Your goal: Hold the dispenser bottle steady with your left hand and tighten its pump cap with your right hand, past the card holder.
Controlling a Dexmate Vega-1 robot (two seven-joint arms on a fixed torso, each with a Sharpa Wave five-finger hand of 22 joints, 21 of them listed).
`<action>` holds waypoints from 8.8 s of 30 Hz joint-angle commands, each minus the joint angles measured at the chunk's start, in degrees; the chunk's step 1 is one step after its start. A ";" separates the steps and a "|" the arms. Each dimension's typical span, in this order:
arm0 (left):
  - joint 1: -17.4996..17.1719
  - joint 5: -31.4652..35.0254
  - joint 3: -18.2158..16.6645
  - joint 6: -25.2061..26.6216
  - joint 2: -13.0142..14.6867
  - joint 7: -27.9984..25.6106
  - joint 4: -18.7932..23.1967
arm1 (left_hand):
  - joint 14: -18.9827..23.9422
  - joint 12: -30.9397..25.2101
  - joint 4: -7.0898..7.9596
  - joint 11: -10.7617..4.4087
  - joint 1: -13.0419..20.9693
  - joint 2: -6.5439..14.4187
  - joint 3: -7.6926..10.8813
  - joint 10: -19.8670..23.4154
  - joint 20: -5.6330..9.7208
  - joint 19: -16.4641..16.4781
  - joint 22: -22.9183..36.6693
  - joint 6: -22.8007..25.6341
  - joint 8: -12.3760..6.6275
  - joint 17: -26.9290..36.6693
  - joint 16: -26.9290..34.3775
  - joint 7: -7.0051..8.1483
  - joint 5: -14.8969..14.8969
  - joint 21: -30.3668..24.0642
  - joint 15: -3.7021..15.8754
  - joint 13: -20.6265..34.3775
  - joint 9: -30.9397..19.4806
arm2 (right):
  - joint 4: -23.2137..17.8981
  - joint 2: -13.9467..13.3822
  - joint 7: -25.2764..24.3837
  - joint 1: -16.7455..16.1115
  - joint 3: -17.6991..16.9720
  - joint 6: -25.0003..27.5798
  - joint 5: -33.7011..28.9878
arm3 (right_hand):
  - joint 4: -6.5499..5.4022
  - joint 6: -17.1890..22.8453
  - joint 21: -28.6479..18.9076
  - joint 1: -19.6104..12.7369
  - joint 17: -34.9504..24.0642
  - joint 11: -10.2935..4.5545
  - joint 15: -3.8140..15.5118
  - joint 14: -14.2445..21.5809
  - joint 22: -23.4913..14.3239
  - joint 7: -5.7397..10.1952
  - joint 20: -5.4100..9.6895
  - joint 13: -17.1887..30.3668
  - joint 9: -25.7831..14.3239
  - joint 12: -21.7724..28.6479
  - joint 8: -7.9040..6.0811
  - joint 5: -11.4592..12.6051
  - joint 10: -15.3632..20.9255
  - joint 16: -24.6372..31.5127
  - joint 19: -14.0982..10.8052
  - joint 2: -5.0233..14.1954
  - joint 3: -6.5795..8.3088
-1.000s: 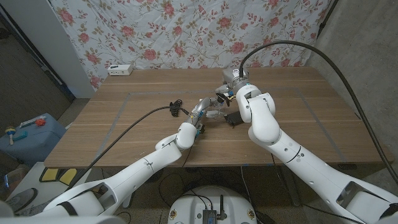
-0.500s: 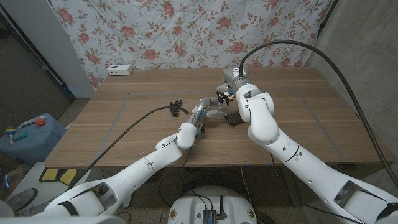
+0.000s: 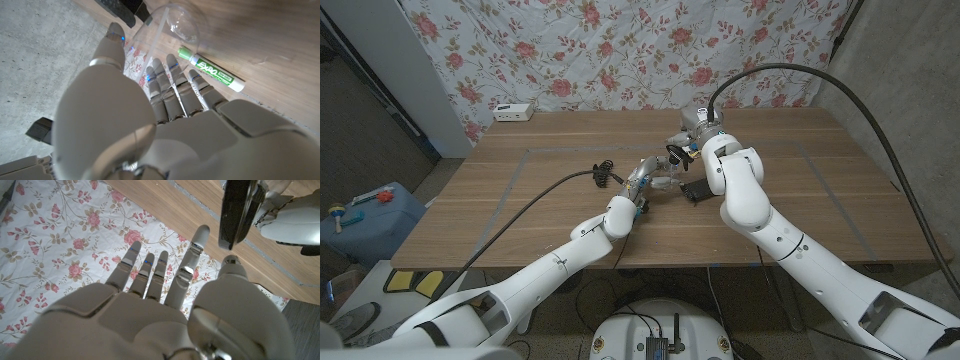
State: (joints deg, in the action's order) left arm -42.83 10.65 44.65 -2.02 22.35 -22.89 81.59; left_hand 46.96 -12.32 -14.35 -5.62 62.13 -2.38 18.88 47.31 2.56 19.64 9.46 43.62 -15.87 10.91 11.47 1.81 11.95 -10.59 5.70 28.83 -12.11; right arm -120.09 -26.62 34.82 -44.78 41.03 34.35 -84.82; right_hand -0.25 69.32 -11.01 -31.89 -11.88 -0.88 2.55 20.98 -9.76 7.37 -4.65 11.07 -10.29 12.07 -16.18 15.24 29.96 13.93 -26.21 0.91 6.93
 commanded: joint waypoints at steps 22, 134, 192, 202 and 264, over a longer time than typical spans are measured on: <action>0.67 0.18 0.06 -0.08 -0.36 -0.73 -0.43 | -0.03 -0.31 5.67 -0.61 -3.95 8.69 5.35 0.44 3.48 -0.30 0.13 9.16 -0.14 -0.10 0.23 1.48 0.36 -0.16 2.97 0.15 -0.34 | -4.91 -3.05 3.44 -0.82 -2.76 0.00 7.37 | -1.09 -26.18 0.65 5.14 -0.33 2.63 -3.03 -6.32 -0.06 -0.82 -3.76 0.59 -1.25 -1.62 6.40 0.82 -9.50 -2.74 6.32 -1.59 -3.74; 2.13 -0.54 0.50 -1.13 -0.97 0.49 -2.57 | 0.39 0.05 6.11 -0.86 -5.95 8.58 5.74 1.18 3.18 -0.15 0.14 10.33 -0.41 -0.39 0.05 2.29 0.39 -0.23 3.11 -0.46 -0.31 | -1.70 2.00 8.44 -2.51 -2.32 2.95 -2.16 | 4.12 2.84 -0.56 0.83 -0.23 -1.09 0.36 -1.81 -0.09 -0.21 -1.23 0.46 -0.34 2.48 -8.55 2.65 -1.15 0.94 2.99 0.31 -2.56; 2.08 -1.22 0.57 -0.75 -1.17 0.91 -2.74 | 0.65 0.47 6.09 -1.00 -7.44 8.35 6.38 1.72 3.23 -0.11 0.15 10.64 -0.40 -0.46 -0.17 2.40 0.37 -0.19 2.97 -1.65 -0.19 | 5.38 11.16 10.28 -1.97 0.17 8.27 -13.66 | 1.81 12.67 -0.31 2.17 0.76 -2.20 3.69 8.74 -0.11 -2.02 1.57 -0.06 -0.27 2.77 -15.69 0.12 11.83 1.61 -0.12 8.95 0.39; 2.33 -1.26 0.61 -0.72 -1.21 1.07 -2.96 | 0.73 0.44 6.03 -1.06 -7.54 8.34 6.47 1.77 3.30 -0.07 0.15 10.82 -0.46 -0.44 -0.13 2.40 0.36 -0.19 2.93 -1.68 -0.18 | 6.31 13.55 9.57 -2.51 -0.45 9.01 -13.86 | 3.54 12.90 -0.27 -0.93 1.02 -1.87 4.04 10.21 -0.11 -2.38 1.90 -0.21 -0.63 2.21 -18.64 -1.32 13.10 1.07 -0.43 9.64 3.09; 2.82 -1.29 0.68 -1.18 -1.51 0.51 -3.72 | 0.25 0.23 5.12 -0.37 -6.47 8.58 6.85 1.35 3.19 -0.17 0.15 9.98 -0.08 0.03 0.17 0.87 0.37 -0.17 2.67 -1.37 -0.16 | -2.60 7.60 12.79 -3.43 -3.94 2.92 -9.40 | -0.37 -18.31 0.26 13.24 -0.15 2.93 -2.38 1.54 -0.20 -2.49 -0.85 0.23 -0.59 -1.65 -7.42 -1.98 0.12 -2.67 3.66 0.19 -1.36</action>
State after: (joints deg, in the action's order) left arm -39.75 9.20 45.45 -2.98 20.67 -22.09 77.40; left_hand 47.46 -11.66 -14.93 -5.76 62.13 -2.38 19.45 48.24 2.25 19.33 9.46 43.63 -15.80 10.81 11.25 1.82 11.95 -10.59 5.61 27.23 -12.11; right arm -118.47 -16.97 46.99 -47.04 39.28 40.15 -96.07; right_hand -0.87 53.27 -10.78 -18.53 -11.98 2.03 0.31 23.13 -9.75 5.07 -5.45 11.08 -10.55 10.37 -24.68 12.86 31.01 11.42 -22.93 1.23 5.84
